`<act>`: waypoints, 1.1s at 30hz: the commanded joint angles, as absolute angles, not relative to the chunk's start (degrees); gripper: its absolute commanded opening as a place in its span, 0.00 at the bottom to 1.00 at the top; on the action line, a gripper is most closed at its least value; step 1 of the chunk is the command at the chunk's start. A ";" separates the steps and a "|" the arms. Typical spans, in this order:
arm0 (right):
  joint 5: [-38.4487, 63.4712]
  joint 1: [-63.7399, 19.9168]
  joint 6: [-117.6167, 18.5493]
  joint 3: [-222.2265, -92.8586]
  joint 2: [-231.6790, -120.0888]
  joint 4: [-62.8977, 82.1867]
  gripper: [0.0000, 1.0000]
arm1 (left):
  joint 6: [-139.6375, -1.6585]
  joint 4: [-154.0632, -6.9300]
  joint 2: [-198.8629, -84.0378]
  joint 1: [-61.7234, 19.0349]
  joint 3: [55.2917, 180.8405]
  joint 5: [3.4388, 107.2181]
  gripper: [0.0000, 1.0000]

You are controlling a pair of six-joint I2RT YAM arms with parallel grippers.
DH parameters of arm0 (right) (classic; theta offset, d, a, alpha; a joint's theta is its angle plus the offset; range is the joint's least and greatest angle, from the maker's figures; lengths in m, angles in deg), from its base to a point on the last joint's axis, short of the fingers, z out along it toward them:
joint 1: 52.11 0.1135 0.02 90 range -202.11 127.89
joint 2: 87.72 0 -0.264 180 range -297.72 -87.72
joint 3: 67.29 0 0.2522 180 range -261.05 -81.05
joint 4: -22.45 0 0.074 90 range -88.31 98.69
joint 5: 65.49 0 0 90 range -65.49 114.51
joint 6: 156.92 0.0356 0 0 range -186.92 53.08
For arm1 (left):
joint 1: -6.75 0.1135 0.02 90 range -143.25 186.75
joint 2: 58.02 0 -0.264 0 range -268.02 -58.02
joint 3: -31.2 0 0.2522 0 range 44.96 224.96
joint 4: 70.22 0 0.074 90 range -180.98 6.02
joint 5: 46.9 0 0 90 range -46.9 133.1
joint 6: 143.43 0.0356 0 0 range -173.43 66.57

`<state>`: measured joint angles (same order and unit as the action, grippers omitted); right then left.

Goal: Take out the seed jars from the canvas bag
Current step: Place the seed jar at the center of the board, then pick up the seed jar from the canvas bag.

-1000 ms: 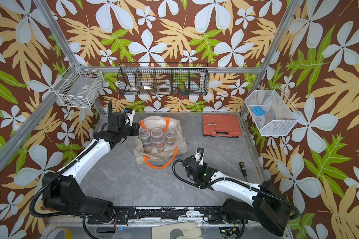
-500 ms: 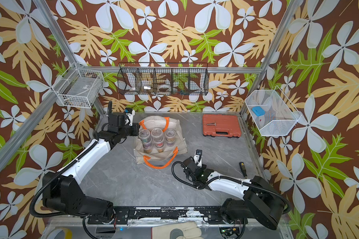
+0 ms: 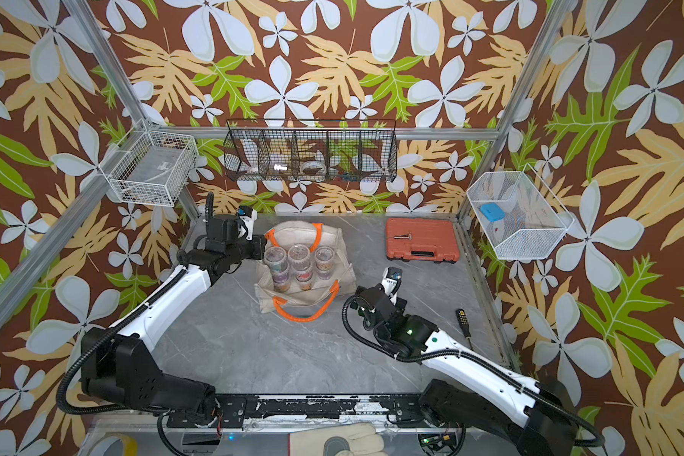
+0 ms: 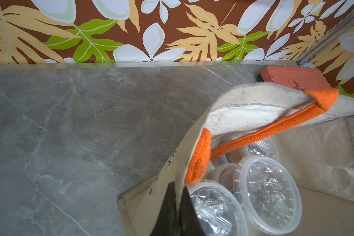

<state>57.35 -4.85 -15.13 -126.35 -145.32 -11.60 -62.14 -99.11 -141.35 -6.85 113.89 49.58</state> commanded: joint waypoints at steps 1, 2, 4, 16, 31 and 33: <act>58.52 -3.62 -19.33 -133.52 -145.96 -18.54 1.00 | -62.22 -99.24 -141.43 -6.82 113.90 49.60 0.00; 59.12 -2.48 -20.34 -136.36 -147.25 -19.22 1.00 | -62.22 -99.27 -141.43 -6.85 113.88 49.60 0.00; 59.58 0.27 -22.54 -143.95 -152.09 -21.37 0.99 | -62.22 -99.20 -141.43 -6.87 113.87 49.60 0.00; 41.27 0.09 -33.52 -175.25 -183.27 -24.97 0.96 | -62.37 -98.96 -141.41 -6.87 113.69 49.82 0.00; 40.83 -2.85 -36.24 -185.64 -196.31 -27.11 0.95 | -62.66 -98.81 -141.59 -6.81 113.69 50.66 0.00; 41.44 -2.94 -36.45 -186.71 -197.50 -27.43 0.95 | -62.66 -98.84 -141.65 -6.80 113.69 50.66 0.00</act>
